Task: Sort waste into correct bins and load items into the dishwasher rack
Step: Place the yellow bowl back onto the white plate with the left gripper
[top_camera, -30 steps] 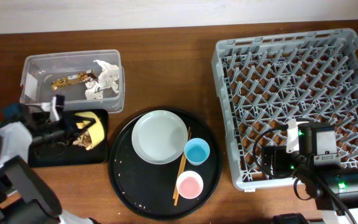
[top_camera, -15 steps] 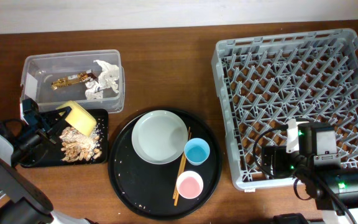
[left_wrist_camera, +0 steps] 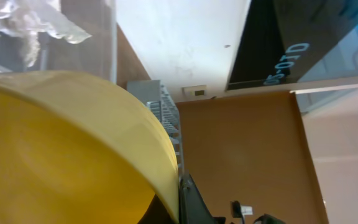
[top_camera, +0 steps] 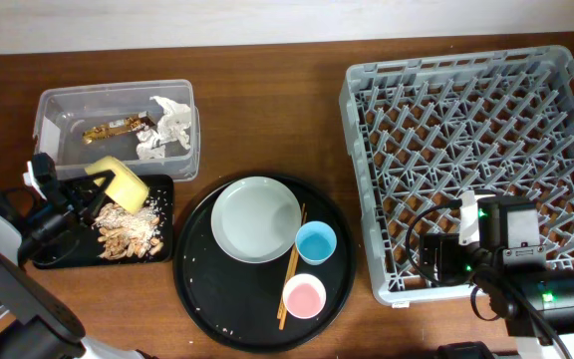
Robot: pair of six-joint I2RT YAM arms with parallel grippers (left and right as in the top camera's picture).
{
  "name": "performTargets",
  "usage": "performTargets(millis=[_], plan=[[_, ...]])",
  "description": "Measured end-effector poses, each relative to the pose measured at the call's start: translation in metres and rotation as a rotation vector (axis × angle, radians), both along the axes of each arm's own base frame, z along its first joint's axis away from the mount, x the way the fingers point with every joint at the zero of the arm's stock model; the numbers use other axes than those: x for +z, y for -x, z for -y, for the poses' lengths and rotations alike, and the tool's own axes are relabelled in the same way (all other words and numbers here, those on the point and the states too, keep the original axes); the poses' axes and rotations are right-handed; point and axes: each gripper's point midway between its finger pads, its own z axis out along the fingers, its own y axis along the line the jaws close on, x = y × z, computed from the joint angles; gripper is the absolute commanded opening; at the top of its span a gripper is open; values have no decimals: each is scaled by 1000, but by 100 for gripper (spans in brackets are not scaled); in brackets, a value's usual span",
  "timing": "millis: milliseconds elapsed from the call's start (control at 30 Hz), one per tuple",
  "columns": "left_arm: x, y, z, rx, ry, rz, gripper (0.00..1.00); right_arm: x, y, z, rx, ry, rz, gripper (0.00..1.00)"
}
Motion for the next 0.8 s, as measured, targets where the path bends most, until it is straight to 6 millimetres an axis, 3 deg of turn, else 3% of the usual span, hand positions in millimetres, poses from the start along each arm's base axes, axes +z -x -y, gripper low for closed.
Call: performTargets(millis=[67,133,167,233,267,300,400,467,500,567,633,667,733,800], plan=[[3,3,6,-11,18,-5,0,0,0,0,0,0,0,99],[5,10,39,-97,-96,-34,0,0,0,0,0,0,0,99],[9,16,69,-185,-241,-31,0,0,0,0,0,0,0,99],[3,25,111,-322,-450,-18,0,0,0,0,0,0,-1,99],[-6,35,152,-460,-565,-6,0,0,0,0,0,0,0,99],[-19,35,164,-507,-664,-9,0,0,0,0,0,0,-2,99],[-50,41,229,-657,-977,22,0,0,0,0,0,0,0,99],[-62,36,242,-625,-1172,24,0,0,0,0,0,0,-1,99],[-72,44,257,-660,-1241,32,0,0,0,0,0,0,0,99],[-96,48,262,-699,-1297,-22,1,0,0,0,0,0,-1,99],[-121,50,260,-731,-1327,-90,35,0,0,0,0,0,-1,99],[-125,50,259,-733,-1333,-102,43,0,0,0,0,0,-2,99],[-125,51,257,-734,-1336,-115,49,-1,1,0,-1,0,-4,99],[-109,52,256,-745,-1343,-139,61,-1,1,0,0,0,-5,99]])
